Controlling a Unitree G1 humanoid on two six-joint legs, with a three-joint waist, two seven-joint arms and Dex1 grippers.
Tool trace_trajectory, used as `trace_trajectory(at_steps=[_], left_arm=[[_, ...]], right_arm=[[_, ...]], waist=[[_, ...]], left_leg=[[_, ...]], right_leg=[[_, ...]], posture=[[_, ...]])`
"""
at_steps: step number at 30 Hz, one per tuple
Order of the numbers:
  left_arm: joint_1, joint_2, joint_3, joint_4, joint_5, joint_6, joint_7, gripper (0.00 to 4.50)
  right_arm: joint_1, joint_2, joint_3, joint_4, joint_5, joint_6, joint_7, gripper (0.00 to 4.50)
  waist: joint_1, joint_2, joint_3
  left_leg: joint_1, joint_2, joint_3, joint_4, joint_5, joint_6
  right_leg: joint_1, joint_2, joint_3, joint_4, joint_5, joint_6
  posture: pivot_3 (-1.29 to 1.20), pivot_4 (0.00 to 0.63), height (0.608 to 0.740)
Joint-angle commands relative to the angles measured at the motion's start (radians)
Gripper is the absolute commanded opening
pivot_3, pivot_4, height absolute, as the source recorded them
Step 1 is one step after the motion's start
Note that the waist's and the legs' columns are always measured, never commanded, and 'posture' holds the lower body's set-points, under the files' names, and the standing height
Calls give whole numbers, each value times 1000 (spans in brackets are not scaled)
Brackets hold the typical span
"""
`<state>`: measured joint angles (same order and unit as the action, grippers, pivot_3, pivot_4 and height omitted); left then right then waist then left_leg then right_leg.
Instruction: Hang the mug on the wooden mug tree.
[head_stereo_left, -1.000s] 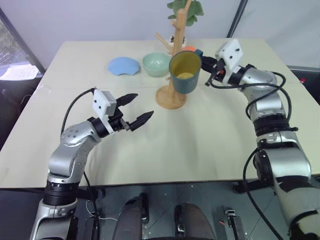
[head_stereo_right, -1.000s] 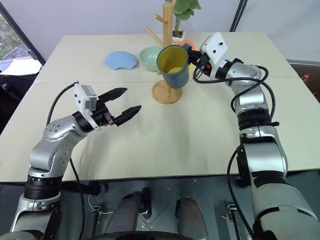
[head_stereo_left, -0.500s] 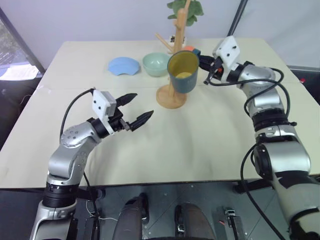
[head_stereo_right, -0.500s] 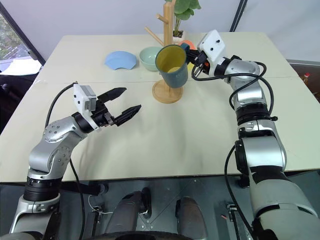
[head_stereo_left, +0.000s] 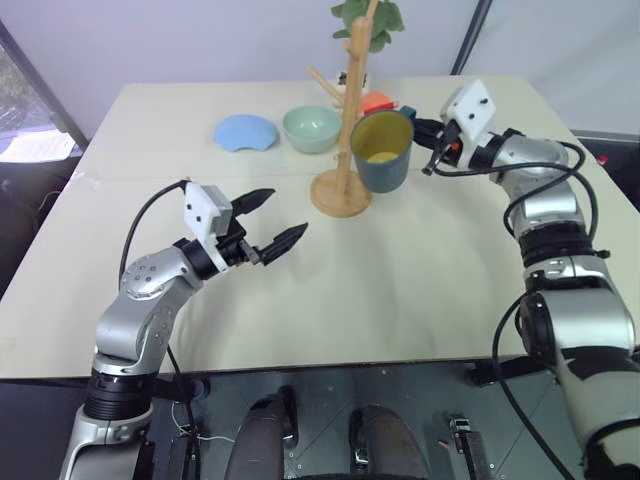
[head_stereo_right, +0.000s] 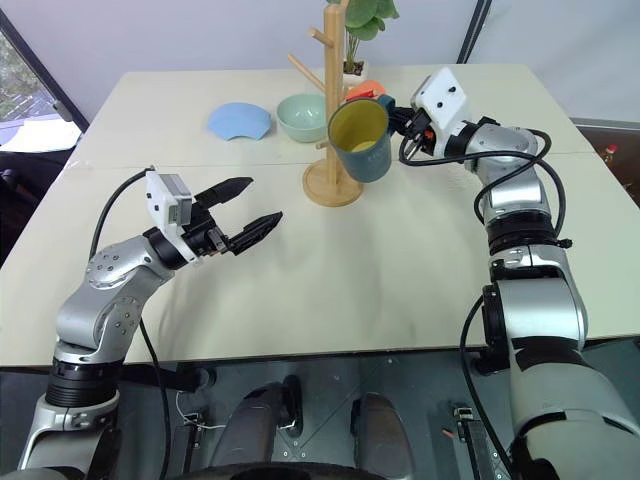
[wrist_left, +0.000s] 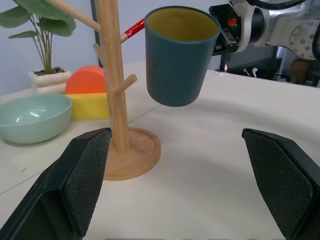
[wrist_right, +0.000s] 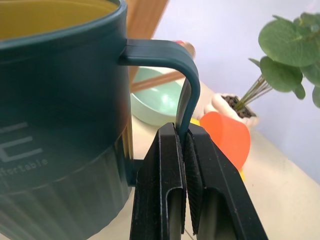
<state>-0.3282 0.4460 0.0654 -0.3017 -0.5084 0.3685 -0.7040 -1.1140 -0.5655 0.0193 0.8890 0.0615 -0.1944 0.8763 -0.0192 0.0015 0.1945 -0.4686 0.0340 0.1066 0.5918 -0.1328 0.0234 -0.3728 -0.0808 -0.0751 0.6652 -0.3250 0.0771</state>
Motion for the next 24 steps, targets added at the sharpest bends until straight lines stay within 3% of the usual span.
trace_trajectory(at_steps=[1, 24], left_arm=[[-14, 3, 26, -40, -20, -6, 9, 4500], [-30, 10, 56, -48, -62, -3, 36, 4500]], right_arm=[[-61, 1, -31, 16, 10, -36, -10, 52], [-216, 51, 6, 254, -87, -79, -24, 52]], waist=[[0, 0, 0], [0, 0, 0]], left_leg=[[0, 0, 0, 0, 1, 0], [0, 0, 0, 0, 2, 0]], right_leg=[[0, 0, 0, 0, 0, 0], [0, 0, 0, 0, 0, 0]], posture=[[0, 150, 740], [0, 150, 740]])
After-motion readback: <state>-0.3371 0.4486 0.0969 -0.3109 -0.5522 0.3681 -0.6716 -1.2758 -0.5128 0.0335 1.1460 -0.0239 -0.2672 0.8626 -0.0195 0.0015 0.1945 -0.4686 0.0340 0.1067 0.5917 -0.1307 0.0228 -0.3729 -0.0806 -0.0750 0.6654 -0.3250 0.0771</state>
